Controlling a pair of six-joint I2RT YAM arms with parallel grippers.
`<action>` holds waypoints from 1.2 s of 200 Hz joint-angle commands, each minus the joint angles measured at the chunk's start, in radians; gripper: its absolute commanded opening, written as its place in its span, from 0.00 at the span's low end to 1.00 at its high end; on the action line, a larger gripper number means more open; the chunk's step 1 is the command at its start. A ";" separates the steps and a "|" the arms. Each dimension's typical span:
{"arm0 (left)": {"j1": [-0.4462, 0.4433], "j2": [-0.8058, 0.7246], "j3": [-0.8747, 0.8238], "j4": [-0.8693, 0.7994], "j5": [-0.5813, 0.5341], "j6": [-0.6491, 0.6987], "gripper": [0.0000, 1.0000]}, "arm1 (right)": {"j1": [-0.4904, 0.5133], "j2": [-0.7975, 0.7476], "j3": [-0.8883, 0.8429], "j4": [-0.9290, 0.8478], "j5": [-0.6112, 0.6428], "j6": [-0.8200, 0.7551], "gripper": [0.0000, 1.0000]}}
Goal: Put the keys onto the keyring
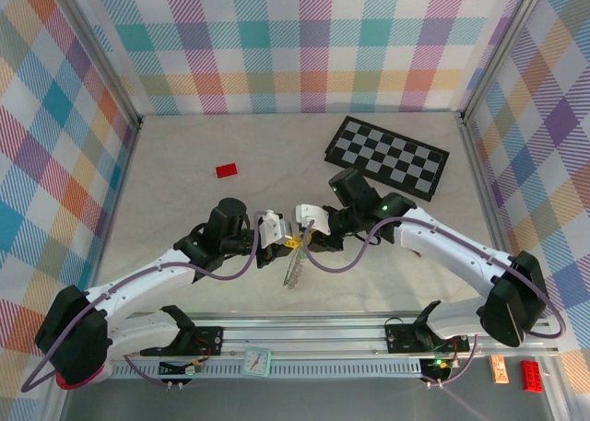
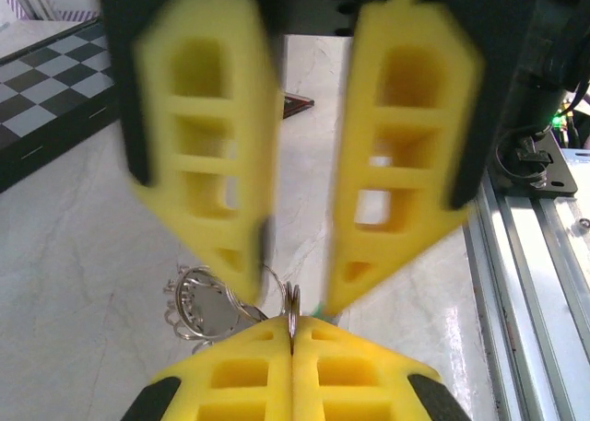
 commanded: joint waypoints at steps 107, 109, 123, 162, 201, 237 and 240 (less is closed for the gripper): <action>-0.010 -0.040 -0.096 0.273 0.050 -0.129 0.00 | -0.040 -0.252 -0.394 0.513 -0.062 0.413 0.34; -0.009 -0.040 -0.097 0.275 0.053 -0.130 0.00 | -0.041 -0.251 -0.397 0.522 -0.061 0.412 0.33; -0.010 -0.040 -0.099 0.282 0.073 -0.133 0.00 | -0.040 -0.248 -0.418 0.569 -0.062 0.406 0.32; -0.010 -0.039 -0.117 0.335 0.100 -0.146 0.00 | -0.040 -0.222 -0.434 0.616 -0.106 0.397 0.27; -0.009 -0.033 -0.118 0.348 0.110 -0.150 0.00 | -0.040 -0.219 -0.436 0.640 -0.153 0.397 0.23; -0.009 -0.024 -0.121 0.376 0.128 -0.163 0.00 | -0.040 -0.199 -0.421 0.649 -0.173 0.386 0.15; -0.010 -0.024 -0.121 0.377 0.131 -0.163 0.00 | -0.040 -0.198 -0.418 0.648 -0.176 0.385 0.14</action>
